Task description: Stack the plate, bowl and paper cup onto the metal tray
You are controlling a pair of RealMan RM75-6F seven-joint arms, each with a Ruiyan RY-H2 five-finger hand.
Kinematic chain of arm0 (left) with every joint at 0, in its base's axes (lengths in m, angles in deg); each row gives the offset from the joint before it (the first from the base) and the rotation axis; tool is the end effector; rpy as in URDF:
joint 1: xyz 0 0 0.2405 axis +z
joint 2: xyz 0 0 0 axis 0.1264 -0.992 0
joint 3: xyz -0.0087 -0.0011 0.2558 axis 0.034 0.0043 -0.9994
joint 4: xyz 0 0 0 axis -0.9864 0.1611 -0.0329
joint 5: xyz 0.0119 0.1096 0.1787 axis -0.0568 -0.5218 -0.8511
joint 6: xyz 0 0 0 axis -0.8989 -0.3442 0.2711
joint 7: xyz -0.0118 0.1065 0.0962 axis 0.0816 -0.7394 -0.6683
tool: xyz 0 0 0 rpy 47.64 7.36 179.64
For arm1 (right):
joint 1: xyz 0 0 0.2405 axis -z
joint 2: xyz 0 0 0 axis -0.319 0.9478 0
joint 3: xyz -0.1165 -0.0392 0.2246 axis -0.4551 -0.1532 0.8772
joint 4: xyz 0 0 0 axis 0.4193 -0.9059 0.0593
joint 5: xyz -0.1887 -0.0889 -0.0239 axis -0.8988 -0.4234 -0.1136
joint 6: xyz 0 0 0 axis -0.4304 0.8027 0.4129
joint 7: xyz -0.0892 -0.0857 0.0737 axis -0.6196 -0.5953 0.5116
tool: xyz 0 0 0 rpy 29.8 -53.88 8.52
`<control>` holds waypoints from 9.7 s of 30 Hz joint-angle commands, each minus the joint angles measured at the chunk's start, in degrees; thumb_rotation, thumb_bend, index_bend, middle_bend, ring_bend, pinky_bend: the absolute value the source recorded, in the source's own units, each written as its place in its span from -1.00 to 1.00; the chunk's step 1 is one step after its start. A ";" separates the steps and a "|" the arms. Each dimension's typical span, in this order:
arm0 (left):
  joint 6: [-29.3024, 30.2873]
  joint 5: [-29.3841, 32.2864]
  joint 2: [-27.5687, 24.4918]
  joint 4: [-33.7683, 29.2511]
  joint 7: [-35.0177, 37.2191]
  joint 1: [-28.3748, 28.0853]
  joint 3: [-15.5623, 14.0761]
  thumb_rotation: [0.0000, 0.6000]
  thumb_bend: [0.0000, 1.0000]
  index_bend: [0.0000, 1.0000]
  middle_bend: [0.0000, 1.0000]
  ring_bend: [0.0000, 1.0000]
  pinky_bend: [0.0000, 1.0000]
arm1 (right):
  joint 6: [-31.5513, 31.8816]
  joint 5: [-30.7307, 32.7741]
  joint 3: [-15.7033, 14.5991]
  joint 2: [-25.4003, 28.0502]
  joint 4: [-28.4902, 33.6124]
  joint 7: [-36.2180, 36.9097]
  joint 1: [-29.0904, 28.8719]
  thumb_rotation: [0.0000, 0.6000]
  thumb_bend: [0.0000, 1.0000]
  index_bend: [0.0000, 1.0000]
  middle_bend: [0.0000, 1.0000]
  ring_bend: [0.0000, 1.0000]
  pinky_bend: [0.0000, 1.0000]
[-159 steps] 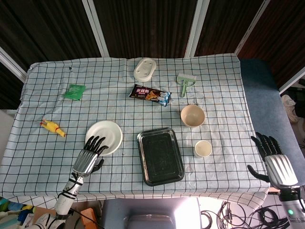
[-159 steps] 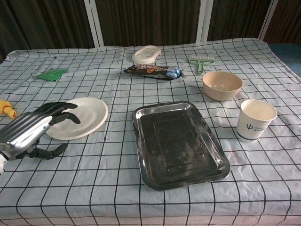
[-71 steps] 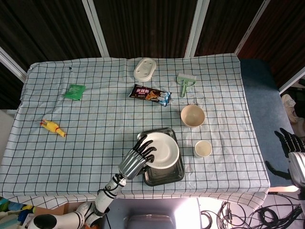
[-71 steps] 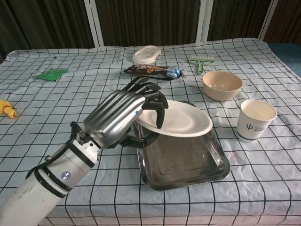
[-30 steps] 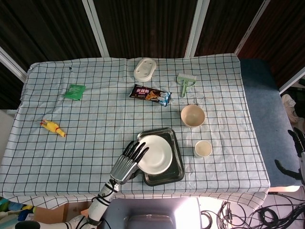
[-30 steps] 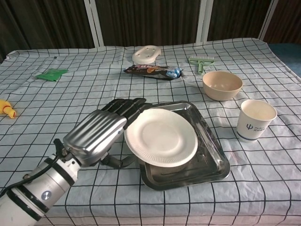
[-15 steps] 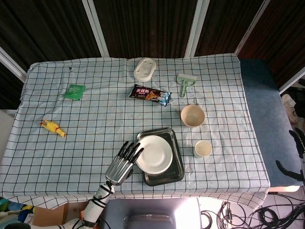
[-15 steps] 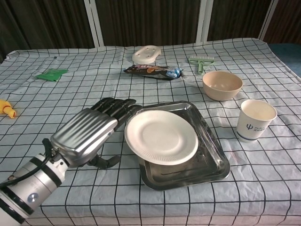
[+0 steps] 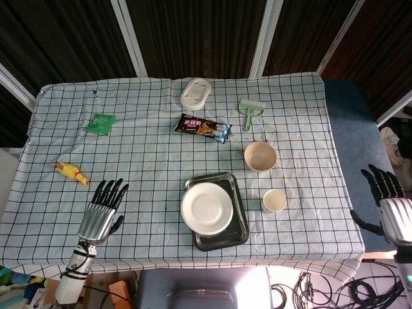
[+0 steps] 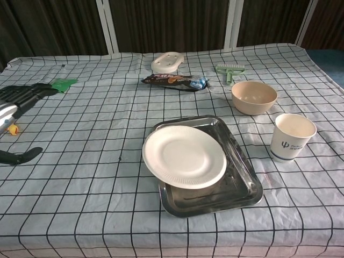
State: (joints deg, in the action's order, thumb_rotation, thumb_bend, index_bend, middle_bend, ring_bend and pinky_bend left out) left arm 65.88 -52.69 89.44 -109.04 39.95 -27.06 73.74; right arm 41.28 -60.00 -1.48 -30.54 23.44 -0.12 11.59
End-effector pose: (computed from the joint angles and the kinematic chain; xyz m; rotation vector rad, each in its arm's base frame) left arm -0.2410 0.2400 0.0161 -1.6320 -0.6505 -0.9857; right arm -0.3059 -0.2032 0.1877 1.4123 -0.9007 0.9981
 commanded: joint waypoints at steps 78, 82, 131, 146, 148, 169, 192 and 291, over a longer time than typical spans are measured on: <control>5.68 0.68 -4.04 14.03 28.22 9.58 4.05 1.00 -0.33 -1.00 -1.00 -1.00 -1.00 | -20.38 9.47 5.61 -27.17 -18.95 -16.73 -32.97 1.00 -0.10 0.35 -0.98 -1.00 -1.00; 6.02 1.28 -4.70 13.30 28.54 9.90 4.70 1.00 -0.33 -1.00 -1.00 -1.00 -1.00 | -14.83 3.43 3.93 -25.30 -12.15 -18.16 -31.89 1.00 -0.10 0.37 -0.94 -1.00 -1.00; 2.19 -2.68 -6.77 13.72 32.78 10.31 0.27 1.00 -0.34 -1.00 -1.00 -1.00 -1.00 | -22.10 -2.85 -5.28 -34.67 -12.03 -24.69 -31.66 1.00 -0.63 -0.35 -1.00 -1.00 -1.00; 3.64 -4.98 -7.78 13.06 31.38 10.68 -1.15 1.00 -0.34 -1.00 -1.00 -1.00 -1.00 | -6.67 -9.00 -8.63 -17.48 -3.79 -17.56 -22.99 1.00 -0.63 -0.40 -1.00 -1.00 -1.00; 3.46 -5.82 -8.20 13.16 31.43 10.70 -2.00 1.00 -0.34 -1.00 -1.00 -1.00 -1.00 | -4.66 -9.23 -9.55 -15.12 -4.19 -16.14 -21.12 1.00 -0.63 -0.40 -1.00 -1.00 -1.00; 2.73 -6.81 -7.75 15.28 31.56 10.99 -3.47 1.00 -0.33 -1.00 -1.00 -1.00 -1.00 | -10.50 -6.41 -10.57 -21.22 -21.24 -7.92 -17.53 1.00 -0.63 -0.27 -1.00 -1.00 -1.00; 4.18 -4.99 -6.30 18.79 34.25 11.78 -1.77 1.00 -0.33 -1.00 -1.00 -1.00 -1.00 | -11.84 -6.16 -8.45 -25.75 -25.57 -5.73 -18.44 1.00 -0.06 0.24 -1.00 -1.00 -1.00; 7.72 -7.05 -12.02 6.21 23.97 14.37 -2.53 1.00 -0.33 -1.00 -1.00 -1.00 -1.00 | 12.06 2.22 -9.84 -3.06 0.13 -15.82 3.58 1.00 -0.64 -1.00 -1.00 -1.00 -1.00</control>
State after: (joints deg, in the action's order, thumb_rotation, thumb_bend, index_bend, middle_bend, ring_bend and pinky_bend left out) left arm 73.15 -59.29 77.42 -103.04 63.84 -12.95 71.31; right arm 54.09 -58.10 -11.54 -33.93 23.69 -15.49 14.62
